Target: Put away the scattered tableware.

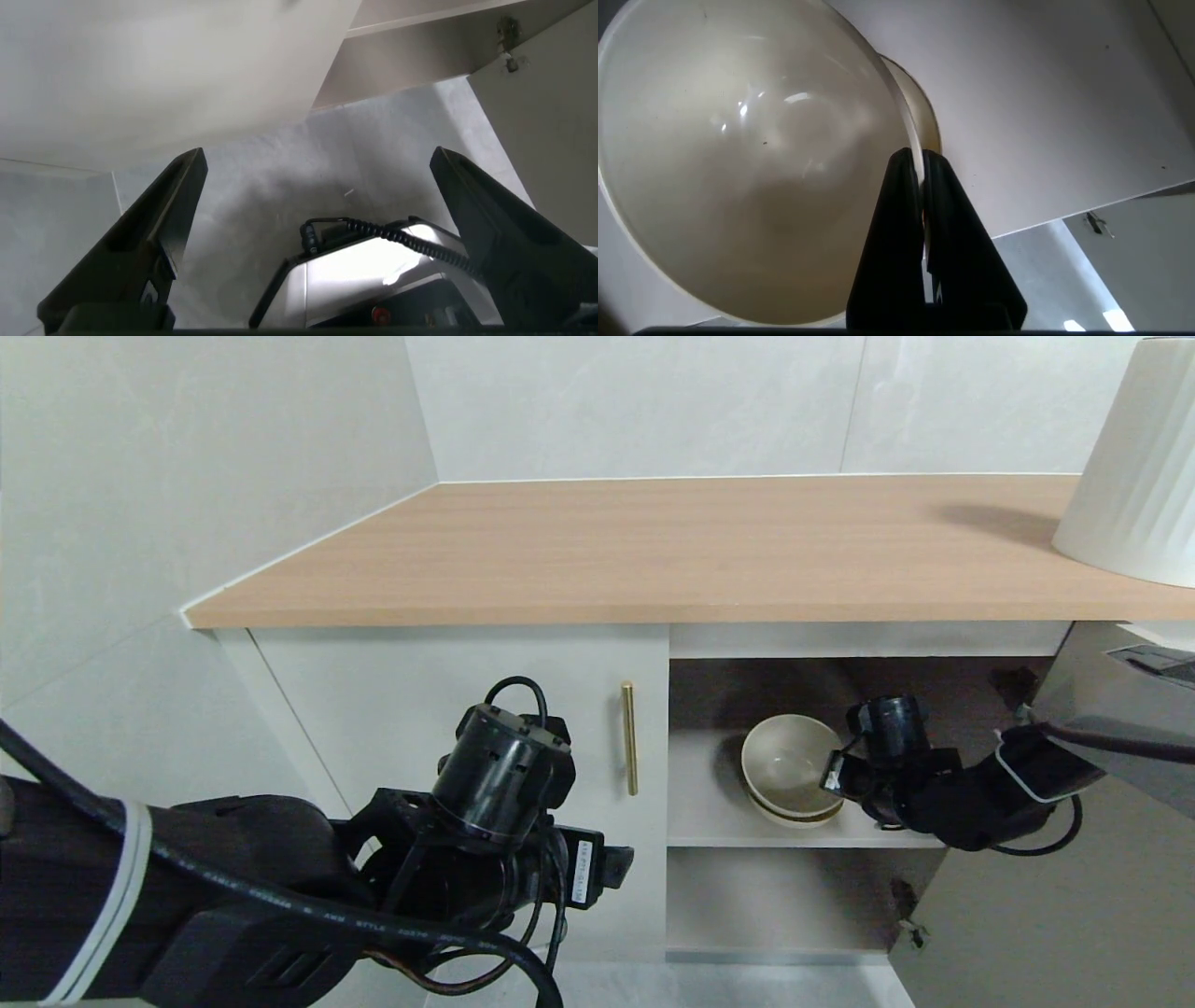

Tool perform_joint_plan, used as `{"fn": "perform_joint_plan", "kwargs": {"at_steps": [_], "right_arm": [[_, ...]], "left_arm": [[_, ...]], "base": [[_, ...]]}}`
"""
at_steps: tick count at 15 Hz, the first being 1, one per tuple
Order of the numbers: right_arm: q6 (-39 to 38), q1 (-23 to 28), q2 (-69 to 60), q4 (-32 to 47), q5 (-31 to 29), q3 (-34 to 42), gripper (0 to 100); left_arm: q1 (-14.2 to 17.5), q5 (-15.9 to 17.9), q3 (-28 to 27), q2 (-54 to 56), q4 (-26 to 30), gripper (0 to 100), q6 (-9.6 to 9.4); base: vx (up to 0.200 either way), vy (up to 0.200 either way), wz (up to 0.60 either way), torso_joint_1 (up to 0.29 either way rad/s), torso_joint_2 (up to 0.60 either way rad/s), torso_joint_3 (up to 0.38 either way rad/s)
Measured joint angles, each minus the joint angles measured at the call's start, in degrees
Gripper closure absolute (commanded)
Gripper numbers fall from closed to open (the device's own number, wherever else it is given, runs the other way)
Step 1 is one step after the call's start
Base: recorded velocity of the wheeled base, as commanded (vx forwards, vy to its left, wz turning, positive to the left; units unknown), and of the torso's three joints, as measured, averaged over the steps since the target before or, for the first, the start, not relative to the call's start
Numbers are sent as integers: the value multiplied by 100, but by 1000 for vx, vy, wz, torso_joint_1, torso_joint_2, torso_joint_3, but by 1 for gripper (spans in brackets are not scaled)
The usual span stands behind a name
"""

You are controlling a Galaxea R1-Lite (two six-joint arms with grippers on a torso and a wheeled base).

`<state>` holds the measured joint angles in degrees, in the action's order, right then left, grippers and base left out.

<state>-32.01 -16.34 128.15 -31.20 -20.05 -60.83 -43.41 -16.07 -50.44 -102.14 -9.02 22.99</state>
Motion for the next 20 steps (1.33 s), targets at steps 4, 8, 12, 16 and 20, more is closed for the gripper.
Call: {"fn": "perform_joint_plan", "kwargs": {"at_steps": [4,8,12,16,20], "right_arm": [[2,9,85,-2,-9,-63,100],[2,11,107,0,0,-71,100],[0,0,107,-2,2,-55,0],[2,-33,96,16,9,-20,0],[22,-116,-94,152,40,72,0]], "left_arm": [[13,0,-2,-4,-1,0,0],[26,0,-10,-6,-1,0,0],[28,1,-10,-6,0,0,0],[63,0,-13,-6,0,0,2],[160,17,-44,5,0,0,112]], "base": [[0,0,0,0,0,0],[0,0,0,0,0,0],[0,0,0,0,0,0],[0,0,0,0,0,0],[0,0,0,0,0,0]]}}
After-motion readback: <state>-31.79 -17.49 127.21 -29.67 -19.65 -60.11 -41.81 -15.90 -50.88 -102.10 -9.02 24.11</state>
